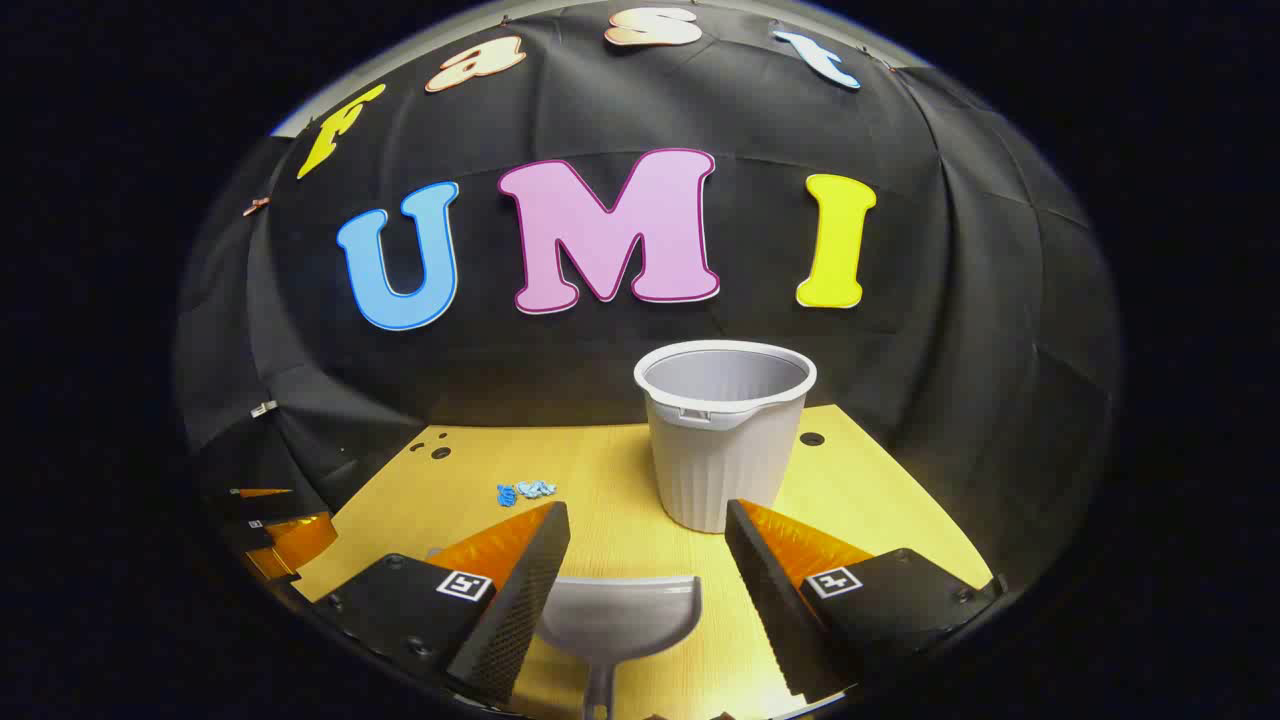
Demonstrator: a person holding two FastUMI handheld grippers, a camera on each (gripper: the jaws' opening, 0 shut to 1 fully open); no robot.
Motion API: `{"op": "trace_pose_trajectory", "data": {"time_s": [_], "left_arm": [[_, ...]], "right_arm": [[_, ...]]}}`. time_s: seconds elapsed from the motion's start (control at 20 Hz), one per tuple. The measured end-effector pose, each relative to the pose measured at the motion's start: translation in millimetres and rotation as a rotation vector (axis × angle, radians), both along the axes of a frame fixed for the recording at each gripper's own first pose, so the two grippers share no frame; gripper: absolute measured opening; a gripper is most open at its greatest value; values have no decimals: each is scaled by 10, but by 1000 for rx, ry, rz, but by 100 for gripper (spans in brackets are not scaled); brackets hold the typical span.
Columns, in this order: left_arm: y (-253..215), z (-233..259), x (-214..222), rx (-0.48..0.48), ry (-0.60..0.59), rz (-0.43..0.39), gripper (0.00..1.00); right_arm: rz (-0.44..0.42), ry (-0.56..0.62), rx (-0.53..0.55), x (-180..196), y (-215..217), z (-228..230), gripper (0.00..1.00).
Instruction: Pick up the small broom and dustpan from the desktop, sweep the trash into the dustpan with the broom, and then empty the trash into the garbage bin.
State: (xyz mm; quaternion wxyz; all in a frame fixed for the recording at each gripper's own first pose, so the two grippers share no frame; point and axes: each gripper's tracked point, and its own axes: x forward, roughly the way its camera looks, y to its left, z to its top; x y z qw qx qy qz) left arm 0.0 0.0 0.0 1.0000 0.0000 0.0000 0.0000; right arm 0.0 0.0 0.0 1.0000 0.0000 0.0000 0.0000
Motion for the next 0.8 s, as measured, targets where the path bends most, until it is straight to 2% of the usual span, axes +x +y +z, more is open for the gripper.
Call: {"op": "trace_pose_trajectory", "data": {"time_s": [0.35,0.8], "left_arm": [[150,-197,74,-4,40,-36,95],[269,-420,220,-32,114,-34,95]], "right_arm": [[24,92,-16,-23,334,-272,98],[49,173,-22,93,432,-484,98]]}}
